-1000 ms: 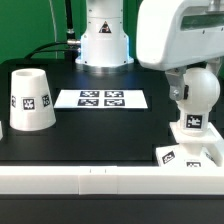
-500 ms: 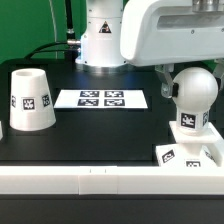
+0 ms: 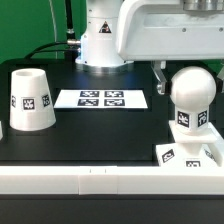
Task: Assemble lamp
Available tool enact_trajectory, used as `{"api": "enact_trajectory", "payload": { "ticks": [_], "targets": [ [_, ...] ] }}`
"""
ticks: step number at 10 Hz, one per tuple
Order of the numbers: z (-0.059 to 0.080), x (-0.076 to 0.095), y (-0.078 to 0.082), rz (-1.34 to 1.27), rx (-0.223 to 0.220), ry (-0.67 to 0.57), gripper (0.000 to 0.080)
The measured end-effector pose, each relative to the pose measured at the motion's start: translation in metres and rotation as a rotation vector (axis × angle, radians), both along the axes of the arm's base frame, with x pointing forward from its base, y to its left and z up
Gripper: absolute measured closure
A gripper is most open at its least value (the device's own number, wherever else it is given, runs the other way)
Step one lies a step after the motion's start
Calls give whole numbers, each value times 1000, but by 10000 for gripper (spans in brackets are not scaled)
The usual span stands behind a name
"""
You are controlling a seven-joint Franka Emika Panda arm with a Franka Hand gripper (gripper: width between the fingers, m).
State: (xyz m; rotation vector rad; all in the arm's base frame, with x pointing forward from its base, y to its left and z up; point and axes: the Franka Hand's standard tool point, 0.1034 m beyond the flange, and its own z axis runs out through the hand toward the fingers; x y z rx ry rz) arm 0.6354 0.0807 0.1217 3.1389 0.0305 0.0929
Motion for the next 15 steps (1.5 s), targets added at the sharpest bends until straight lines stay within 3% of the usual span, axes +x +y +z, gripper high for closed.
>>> {"api": "enact_trajectory", "payload": {
  "ticks": [3,11,15],
  "targets": [
    [0,-1,1,-268,14,1,222],
    [-5,-13,13,-1027,101,70,221],
    [-6,-10,11,-1409,180,129,221]
  ]
}}
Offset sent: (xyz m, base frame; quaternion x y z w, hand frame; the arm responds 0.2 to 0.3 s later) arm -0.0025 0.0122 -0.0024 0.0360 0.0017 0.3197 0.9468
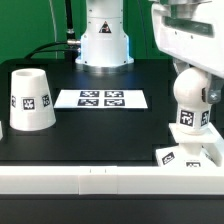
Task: Assemble lamp
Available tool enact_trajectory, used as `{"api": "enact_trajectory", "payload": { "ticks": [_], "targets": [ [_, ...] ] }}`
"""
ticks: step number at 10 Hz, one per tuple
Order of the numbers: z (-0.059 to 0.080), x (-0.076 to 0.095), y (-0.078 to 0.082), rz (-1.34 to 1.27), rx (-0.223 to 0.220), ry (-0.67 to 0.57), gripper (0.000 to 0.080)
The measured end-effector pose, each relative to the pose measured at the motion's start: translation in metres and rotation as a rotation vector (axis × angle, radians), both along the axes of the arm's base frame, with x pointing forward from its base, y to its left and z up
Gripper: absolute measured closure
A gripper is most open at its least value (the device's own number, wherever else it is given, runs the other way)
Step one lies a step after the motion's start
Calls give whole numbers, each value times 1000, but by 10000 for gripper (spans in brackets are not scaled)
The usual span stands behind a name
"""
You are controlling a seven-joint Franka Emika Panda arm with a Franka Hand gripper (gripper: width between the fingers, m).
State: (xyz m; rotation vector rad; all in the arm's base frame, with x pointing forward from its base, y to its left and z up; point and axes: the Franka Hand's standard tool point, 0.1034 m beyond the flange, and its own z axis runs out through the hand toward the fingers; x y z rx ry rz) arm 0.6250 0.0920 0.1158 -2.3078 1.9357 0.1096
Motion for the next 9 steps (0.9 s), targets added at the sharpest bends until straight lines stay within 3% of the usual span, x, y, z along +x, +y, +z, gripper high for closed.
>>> {"api": "enact_trajectory", "payload": {
  "ticks": [2,4,5,7,9],
  "targets": [
    [0,0,2,-75,14,13,221],
    [0,0,2,5,13,1,124],
    [0,-2,2,47,12,4,124],
    [2,-2,0,347,-23,-10,101],
    [2,-1,1,454,-22,-31,100]
  ]
}}
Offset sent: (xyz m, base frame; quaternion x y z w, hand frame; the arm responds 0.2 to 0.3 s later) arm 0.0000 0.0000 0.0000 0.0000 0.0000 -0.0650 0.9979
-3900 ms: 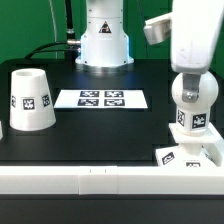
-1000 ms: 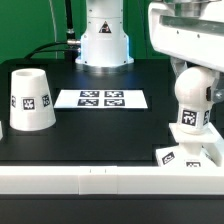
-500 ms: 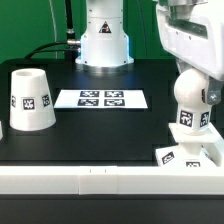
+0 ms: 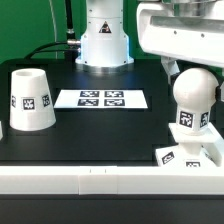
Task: Assemble lamp
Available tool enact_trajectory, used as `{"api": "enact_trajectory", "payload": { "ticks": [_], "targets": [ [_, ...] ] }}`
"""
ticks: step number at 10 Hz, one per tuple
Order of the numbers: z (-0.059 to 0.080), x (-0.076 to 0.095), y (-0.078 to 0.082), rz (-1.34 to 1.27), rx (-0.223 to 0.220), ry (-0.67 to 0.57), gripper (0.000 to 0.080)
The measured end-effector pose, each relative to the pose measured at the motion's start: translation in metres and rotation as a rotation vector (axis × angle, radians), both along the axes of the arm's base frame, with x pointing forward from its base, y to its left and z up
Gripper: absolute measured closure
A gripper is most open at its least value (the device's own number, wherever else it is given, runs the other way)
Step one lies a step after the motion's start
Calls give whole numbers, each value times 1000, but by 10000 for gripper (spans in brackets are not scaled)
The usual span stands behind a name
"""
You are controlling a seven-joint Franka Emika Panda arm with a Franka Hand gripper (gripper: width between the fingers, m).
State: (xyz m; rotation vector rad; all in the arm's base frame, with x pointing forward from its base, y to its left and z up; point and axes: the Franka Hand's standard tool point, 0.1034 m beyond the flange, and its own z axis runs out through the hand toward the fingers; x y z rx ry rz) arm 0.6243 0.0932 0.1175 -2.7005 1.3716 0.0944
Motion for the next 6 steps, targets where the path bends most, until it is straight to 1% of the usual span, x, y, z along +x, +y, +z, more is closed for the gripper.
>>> {"api": "enact_trajectory", "payload": {
  "ticks": [5,6],
  "targets": [
    [0,0,0,383,-1,-48,100],
    [-1,-1,0,501,-17,-58,100]
  ]
}}
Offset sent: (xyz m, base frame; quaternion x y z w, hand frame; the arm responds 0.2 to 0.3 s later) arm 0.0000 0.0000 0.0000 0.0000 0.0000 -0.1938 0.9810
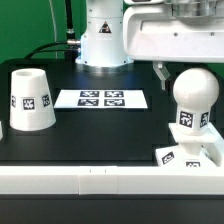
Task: Assemble lamp
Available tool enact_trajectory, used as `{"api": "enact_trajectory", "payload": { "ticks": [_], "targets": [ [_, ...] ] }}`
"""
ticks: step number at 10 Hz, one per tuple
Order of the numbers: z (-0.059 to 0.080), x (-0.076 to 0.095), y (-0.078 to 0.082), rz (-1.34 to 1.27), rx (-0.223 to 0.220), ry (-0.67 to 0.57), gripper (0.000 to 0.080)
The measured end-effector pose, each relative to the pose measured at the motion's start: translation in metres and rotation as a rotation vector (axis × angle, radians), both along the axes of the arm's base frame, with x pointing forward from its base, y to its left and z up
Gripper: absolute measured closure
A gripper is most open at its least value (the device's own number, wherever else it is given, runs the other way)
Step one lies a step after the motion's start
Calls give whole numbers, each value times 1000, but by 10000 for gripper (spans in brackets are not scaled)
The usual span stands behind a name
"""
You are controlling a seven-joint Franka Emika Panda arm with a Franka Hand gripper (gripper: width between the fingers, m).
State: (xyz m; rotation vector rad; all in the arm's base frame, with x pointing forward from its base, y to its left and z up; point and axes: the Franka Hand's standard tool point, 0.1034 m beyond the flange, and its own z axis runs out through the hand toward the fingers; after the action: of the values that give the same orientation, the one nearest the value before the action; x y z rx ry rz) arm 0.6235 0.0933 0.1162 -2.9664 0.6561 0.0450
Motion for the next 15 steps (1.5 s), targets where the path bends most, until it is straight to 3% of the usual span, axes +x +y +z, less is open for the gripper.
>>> {"api": "enact_trajectory", "payload": {
  "ticks": [3,11,15],
  "targets": [
    [-1,0,2,294,-32,-28,100],
    [-1,0,-3,792,-28,-73,100],
    [1,2,-7,1219,-84,-83,100]
  ]
}}
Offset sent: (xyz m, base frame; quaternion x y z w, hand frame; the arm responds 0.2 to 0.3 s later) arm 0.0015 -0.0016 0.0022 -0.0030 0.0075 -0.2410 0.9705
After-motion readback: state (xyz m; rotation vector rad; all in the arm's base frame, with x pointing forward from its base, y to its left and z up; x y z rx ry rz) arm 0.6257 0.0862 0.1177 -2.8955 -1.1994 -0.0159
